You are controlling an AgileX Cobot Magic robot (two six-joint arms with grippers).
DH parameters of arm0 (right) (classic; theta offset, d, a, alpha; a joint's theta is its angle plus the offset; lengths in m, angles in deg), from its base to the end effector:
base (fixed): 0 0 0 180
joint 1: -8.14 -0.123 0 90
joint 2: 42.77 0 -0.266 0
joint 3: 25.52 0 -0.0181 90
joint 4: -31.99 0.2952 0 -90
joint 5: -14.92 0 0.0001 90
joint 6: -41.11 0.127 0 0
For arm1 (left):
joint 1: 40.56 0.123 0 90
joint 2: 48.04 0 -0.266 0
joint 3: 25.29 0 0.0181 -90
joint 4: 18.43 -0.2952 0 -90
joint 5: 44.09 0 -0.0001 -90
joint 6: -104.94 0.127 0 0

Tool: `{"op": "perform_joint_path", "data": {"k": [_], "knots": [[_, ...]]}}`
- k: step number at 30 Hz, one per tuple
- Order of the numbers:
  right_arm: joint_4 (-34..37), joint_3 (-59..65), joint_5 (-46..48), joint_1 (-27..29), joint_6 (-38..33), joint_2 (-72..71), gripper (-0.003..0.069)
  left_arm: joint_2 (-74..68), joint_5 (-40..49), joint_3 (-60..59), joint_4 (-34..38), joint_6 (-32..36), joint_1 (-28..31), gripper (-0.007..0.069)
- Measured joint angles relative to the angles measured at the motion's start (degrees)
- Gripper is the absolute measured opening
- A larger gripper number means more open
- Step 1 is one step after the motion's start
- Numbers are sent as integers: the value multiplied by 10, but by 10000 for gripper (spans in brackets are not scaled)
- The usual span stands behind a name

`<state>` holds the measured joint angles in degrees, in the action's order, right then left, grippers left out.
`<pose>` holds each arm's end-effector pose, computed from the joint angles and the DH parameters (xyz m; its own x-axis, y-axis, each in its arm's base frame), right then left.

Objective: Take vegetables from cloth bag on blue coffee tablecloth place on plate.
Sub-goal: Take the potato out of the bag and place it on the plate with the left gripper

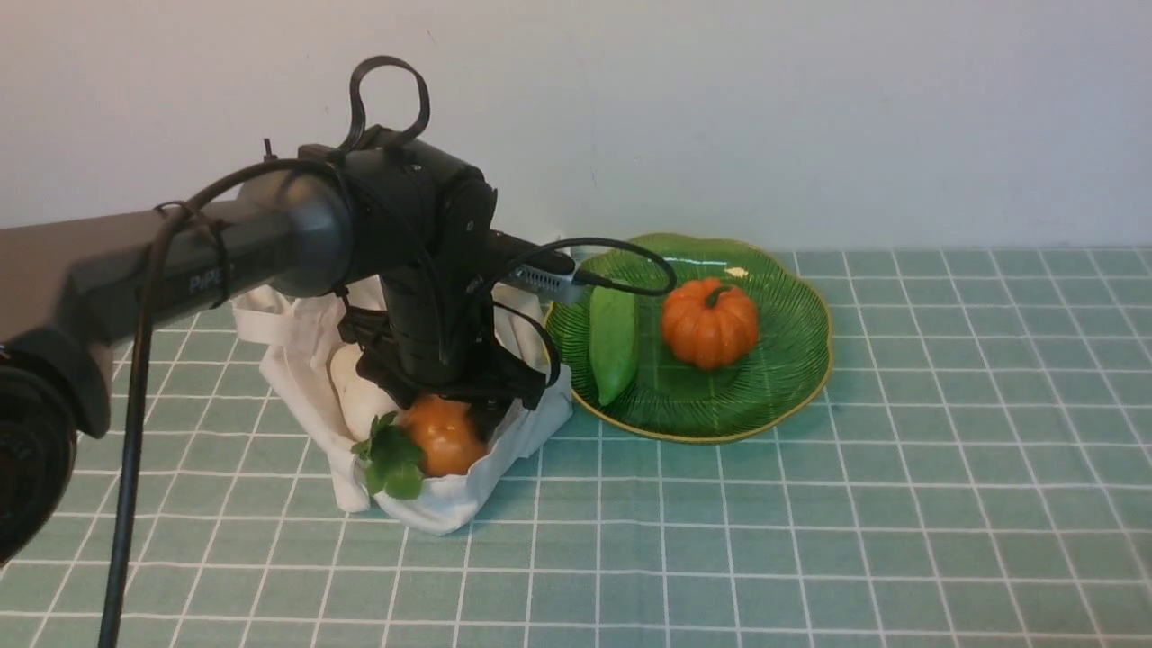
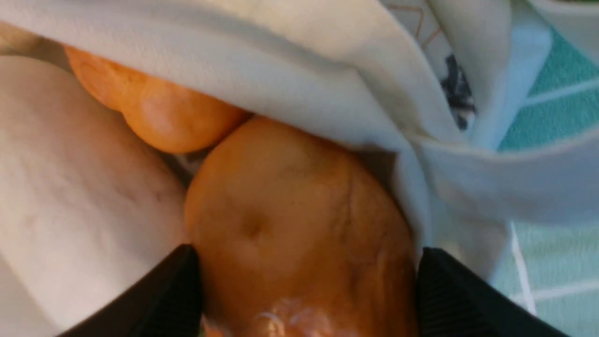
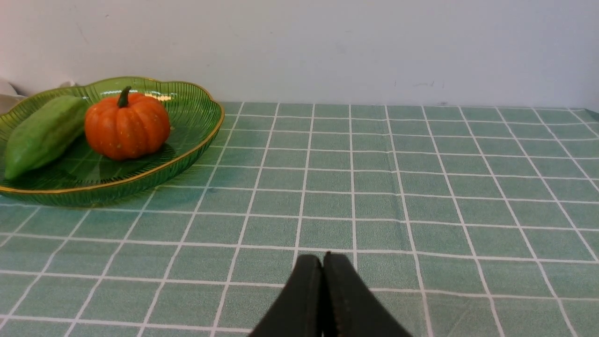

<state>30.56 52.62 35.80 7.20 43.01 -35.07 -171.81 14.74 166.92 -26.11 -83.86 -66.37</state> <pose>0.1511 0.0013 0.1615 -0.2876 0.0051 -0.9577 -0.0051 1.0000 0.0069 0.4119 -0.1831 0.1281 -0.9187 0.3518 -0.1797 0.3391 0.9356 0.0979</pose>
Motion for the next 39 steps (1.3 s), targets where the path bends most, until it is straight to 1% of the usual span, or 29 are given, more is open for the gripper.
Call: {"op": "perform_joint_path", "data": {"k": [4, 6, 9, 12, 13, 14, 18, 22, 24, 30, 31, 32, 34, 36, 39], "knots": [[0, 0, 0, 0, 0, 0, -17, 38, 49, 49, -1, 20, 0, 522], [0, 0, 0, 0, 0, 0, -17, 56, 57, 82, -3, 21, 0, 522], [0, 0, 0, 0, 0, 0, -17, 71, 55, 144, 18, 20, -1, 522], [0, 0, 0, 0, 0, 0, -17, 63, 27, 188, 84, 37, -10, 522], [0, 0, 0, 0, 0, 0, -17, 62, 27, 190, 84, 39, -11, 522], [0, 0, 0, 0, 0, 0, -17, 49, 11, 199, 122, 53, -18, 522], [0, 0, 0, 0, 0, 0, -17, -18, -36, 204, 207, 93, -40, 522], [0, 0, 0, 0, 0, 0, -17, -62, -47, 204, 240, 112, -46, 522], [0, 0, 0, 0, 0, 0, -17, -90, -69, 204, 264, 119, -47, 522], [0, 0, 0, 0, 0, 0, -17, -111, -111, 203, 273, 124, -47, 526], [0, 0, 0, 0, 0, 0, -17, -112, -114, 203, 278, 124, -47, 543], [0, 0, 0, 0, 0, 0, -17, -112, -114, 203, 278, 124, -47, 543], [0, 0, 0, 0, 0, 0, -17, -117, -125, 204, 294, 125, -47, 616], [0, 0, 0, 0, 0, 0, -17, -121, -130, 204, 307, 139, -47, 667], [0, 0, 0, 0, 0, 0, -17, -125, -134, 204, 319, 162, -47, 683]]}}
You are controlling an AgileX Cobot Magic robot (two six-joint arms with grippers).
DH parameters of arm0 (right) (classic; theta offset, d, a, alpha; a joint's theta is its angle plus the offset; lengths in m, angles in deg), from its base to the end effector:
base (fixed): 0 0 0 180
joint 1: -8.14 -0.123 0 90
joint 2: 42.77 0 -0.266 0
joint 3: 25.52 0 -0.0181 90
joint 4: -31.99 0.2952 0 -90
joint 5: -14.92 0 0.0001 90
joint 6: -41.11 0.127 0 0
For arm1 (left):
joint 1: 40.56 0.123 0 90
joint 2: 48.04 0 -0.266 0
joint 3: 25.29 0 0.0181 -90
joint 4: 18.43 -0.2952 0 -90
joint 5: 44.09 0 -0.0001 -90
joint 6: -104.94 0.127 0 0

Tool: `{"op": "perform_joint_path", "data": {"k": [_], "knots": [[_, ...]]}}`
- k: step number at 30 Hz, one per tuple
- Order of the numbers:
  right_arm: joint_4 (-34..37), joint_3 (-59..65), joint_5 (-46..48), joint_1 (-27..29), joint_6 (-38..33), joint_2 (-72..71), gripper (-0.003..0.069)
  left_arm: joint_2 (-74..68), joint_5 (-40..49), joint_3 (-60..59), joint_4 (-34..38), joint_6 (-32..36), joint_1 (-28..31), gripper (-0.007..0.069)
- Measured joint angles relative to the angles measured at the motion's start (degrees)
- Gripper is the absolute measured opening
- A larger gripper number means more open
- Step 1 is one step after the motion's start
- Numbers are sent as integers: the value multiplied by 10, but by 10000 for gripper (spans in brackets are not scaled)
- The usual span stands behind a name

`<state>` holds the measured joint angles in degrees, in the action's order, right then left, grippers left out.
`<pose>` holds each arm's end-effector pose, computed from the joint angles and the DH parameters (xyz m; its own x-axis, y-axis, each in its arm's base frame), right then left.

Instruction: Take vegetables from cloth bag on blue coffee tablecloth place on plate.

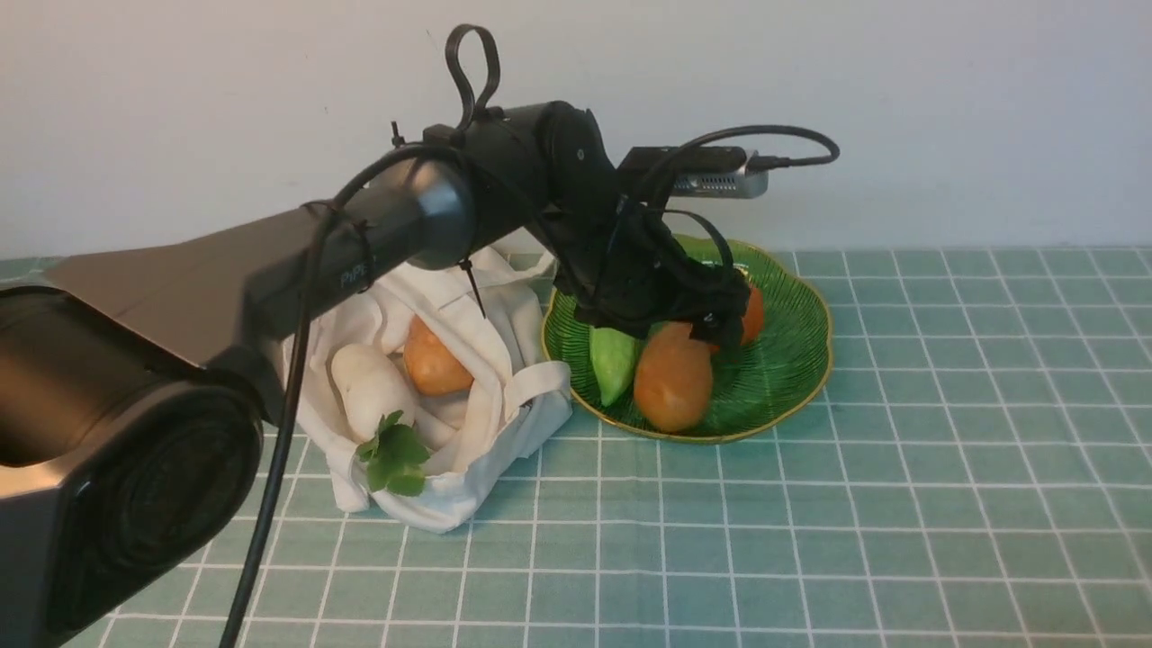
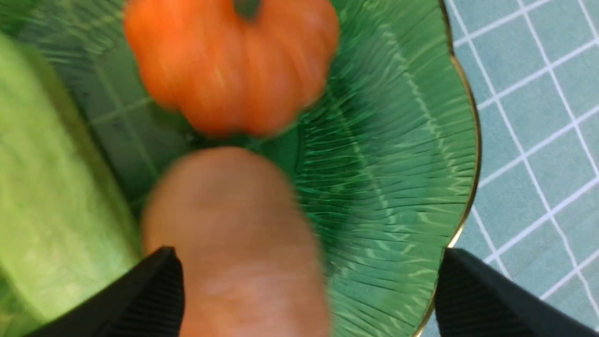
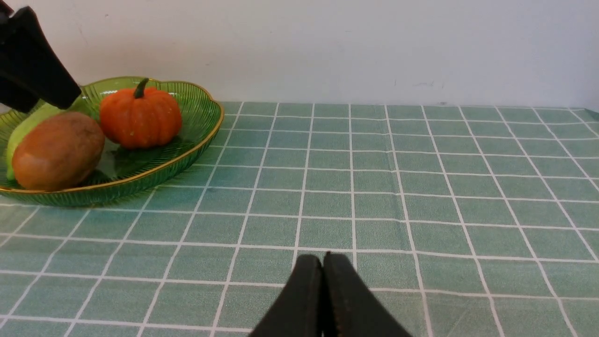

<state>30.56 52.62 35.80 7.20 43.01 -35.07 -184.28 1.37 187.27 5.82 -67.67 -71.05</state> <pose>0.1511 0.0013 0.1615 -0.2876 0.0051 -0.9577 -0.0051 1.0000 0.0069 0.4552 -0.3112 0.1534 -0.8173 0.2858 -0.5004 0.4881 0.8049 -0.3375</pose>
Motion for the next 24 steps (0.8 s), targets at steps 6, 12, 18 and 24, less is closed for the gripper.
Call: {"op": "perform_joint_path", "data": {"k": [6, 12, 18, 24], "knots": [[0, 0, 0, 0, 0, 0, -17, -1, 14, 13, 1, 24, 2, 682], [0, 0, 0, 0, 0, 0, -17, 44, 98, 96, -3, 15, 23, 432], [0, 0, 0, 0, 0, 0, -17, 117, 218, 166, -55, 24, 28, 41], [0, 0, 0, 0, 0, 0, -17, 210, 261, 149, -167, 30, 29, -5]]}}
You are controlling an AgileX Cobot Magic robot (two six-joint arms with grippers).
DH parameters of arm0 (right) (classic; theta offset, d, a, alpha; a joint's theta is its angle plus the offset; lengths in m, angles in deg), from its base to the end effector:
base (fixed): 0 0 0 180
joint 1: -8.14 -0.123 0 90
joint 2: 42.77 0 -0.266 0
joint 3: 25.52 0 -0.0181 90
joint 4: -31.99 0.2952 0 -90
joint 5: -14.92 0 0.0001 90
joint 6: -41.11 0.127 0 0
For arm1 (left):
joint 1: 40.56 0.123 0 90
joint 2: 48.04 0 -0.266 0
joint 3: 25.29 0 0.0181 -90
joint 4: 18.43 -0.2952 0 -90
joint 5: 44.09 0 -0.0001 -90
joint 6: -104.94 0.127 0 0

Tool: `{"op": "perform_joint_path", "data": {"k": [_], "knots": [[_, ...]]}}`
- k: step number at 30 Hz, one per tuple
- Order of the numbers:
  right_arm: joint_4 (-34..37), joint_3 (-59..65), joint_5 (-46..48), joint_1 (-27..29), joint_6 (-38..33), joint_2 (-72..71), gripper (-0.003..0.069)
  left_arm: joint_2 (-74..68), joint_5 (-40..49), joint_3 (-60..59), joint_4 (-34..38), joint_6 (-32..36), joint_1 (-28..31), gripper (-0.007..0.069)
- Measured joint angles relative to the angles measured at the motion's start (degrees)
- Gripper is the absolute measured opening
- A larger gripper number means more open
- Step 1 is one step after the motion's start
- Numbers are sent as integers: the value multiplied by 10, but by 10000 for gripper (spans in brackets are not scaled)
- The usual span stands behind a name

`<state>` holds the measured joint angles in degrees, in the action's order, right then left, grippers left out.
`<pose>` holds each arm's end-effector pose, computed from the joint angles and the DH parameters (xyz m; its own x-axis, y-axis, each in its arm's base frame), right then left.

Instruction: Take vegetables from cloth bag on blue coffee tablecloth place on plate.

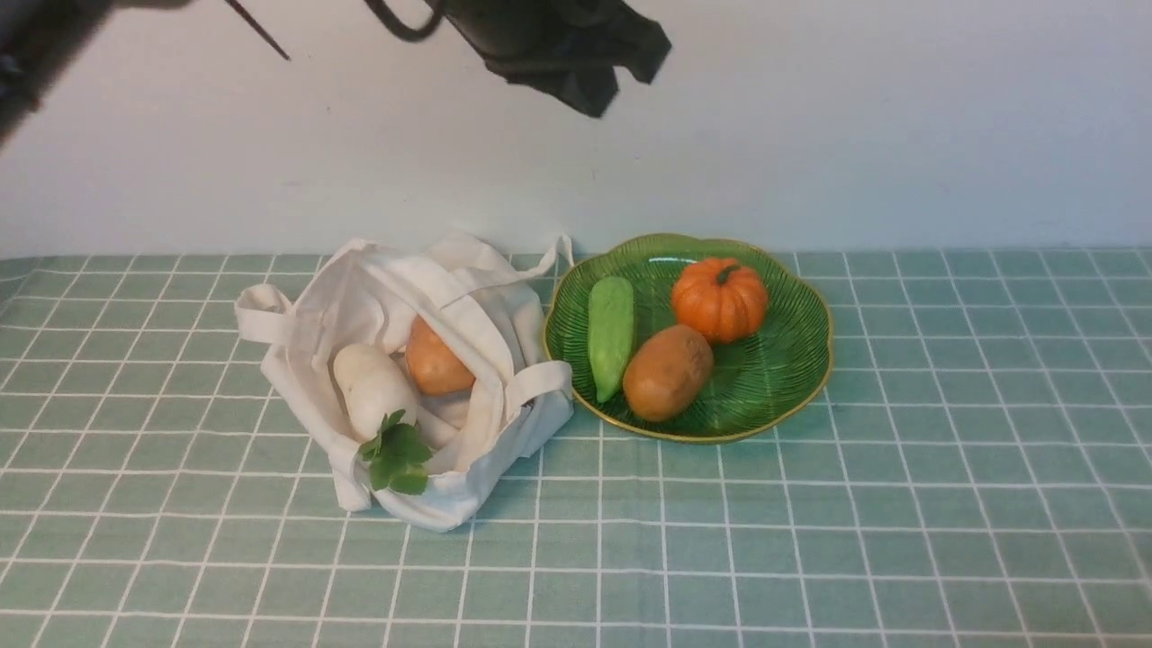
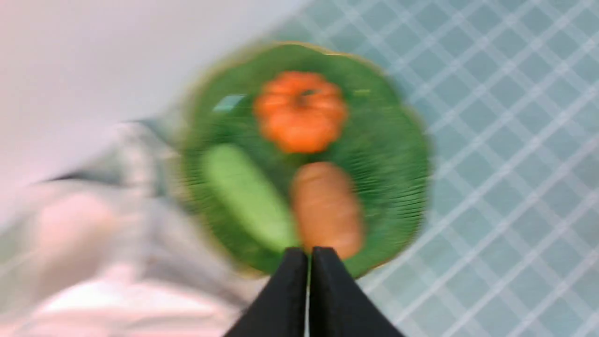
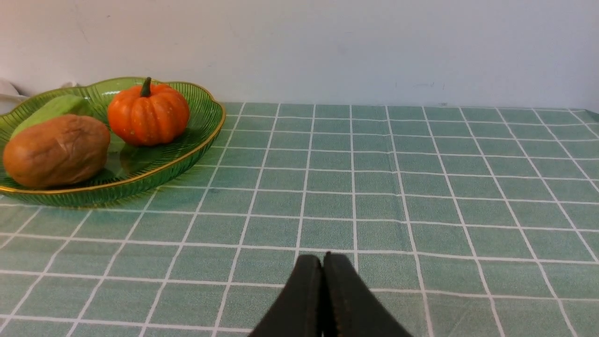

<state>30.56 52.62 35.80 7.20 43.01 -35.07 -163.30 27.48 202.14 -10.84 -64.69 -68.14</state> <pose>0.1511 0.0013 0.1615 -0.2876 0.0051 -0.9577 -0.0051 1.0000 0.0069 0.4023 -0.2281 0.3962 -0.5914 0.4639 -0.6596 0.6197 0.7848 -0.0036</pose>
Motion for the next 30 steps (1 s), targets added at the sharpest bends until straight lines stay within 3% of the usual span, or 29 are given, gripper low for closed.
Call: {"op": "perform_joint_path", "data": {"k": [8, 13, 18, 22, 26, 30], "knots": [[0, 0, 0, 0, 0, 0, -17, 173, 3, -181, -44, -23, 0, -5], [0, 0, 0, 0, 0, 0, -17, 314, -26, -383, -30, -35, 0, -5], [0, 0, 0, 0, 0, 0, -17, 476, -200, -623, 1, -49, 0, -5], [0, 0, 0, 0, 0, 0, -17, 560, -277, -730, 9, -57, 0, -5], [0, 0, 0, 0, 0, 0, -17, 668, -409, -874, 12, -82, 0, -5], [0, 0, 0, 0, 0, 0, -17, 718, -451, -949, 12, -85, 0, -5]]}}
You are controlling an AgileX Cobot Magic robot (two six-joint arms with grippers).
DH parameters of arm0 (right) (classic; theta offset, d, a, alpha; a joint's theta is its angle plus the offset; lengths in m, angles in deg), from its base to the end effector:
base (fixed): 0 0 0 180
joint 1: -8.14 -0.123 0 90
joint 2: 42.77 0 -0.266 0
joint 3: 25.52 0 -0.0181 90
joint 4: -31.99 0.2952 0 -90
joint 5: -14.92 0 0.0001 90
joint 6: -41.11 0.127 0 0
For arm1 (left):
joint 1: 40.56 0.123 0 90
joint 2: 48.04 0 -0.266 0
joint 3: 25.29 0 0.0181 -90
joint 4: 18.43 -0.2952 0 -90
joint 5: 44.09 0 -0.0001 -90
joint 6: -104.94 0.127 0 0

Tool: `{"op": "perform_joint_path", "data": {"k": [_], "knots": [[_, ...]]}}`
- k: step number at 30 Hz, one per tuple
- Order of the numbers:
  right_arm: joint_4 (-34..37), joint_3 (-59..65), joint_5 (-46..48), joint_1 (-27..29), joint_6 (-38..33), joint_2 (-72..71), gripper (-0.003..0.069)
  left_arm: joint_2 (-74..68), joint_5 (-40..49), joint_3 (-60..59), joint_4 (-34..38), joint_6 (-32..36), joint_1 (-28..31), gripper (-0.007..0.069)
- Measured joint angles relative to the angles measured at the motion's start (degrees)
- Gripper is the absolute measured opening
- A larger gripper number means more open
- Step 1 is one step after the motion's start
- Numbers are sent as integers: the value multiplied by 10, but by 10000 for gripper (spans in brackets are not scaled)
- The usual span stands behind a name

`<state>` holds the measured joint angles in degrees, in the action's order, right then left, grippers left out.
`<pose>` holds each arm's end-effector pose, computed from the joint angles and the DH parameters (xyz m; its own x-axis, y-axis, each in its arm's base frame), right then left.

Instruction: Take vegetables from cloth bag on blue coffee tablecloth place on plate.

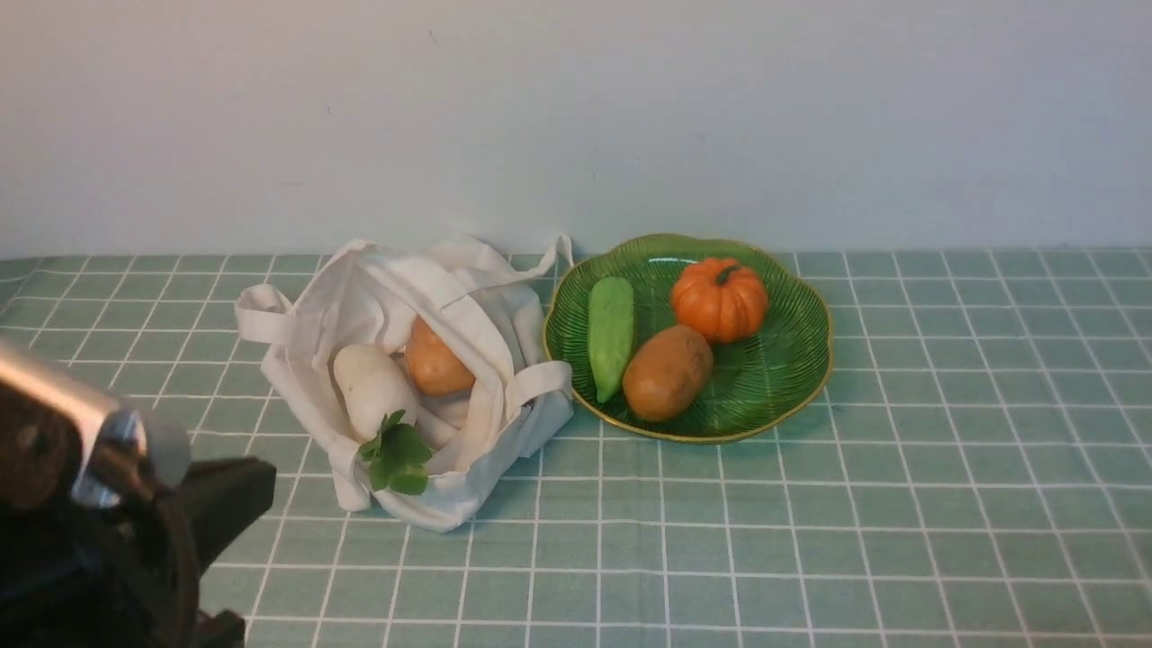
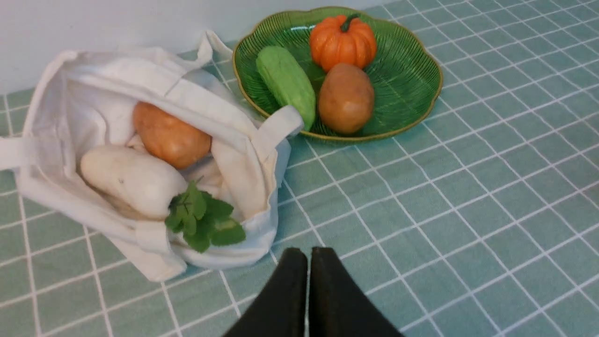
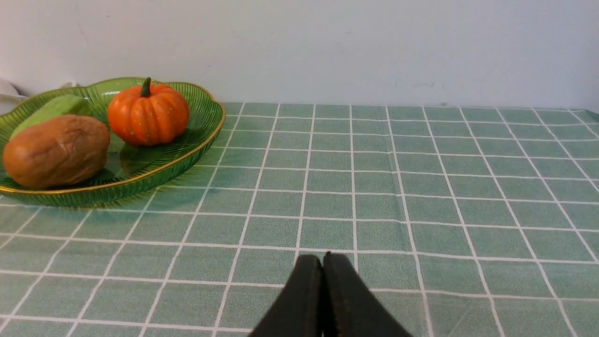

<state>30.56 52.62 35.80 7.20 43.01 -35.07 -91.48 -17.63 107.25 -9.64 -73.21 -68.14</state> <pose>0.1511 0.0013 0.1615 -0.2876 0.0051 -0.9577 -0.0051 1.0000 0.0069 0.1866 -0.1072 0.2616 -0.4556 0.1197 -0.8821 0.4704 0.8737 -0.1244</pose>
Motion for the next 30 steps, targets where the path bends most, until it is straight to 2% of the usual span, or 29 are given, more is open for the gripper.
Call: {"op": "perform_joint_path", "data": {"k": [7, 18, 24, 30], "knots": [[0, 0, 0, 0, 0, 0, -17, 23, 7, -72, 0, 0, 0, -5], [0, 0, 0, 0, 0, 0, -17, 25, 18, -76, -9, 0, 0, -5], [0, 0, 0, 0, 0, 0, -17, 97, -8, -120, -41, 0, 3, -5], [0, 0, 0, 0, 0, 0, -17, 264, -60, -230, -52, 0, 100, -5]]}}
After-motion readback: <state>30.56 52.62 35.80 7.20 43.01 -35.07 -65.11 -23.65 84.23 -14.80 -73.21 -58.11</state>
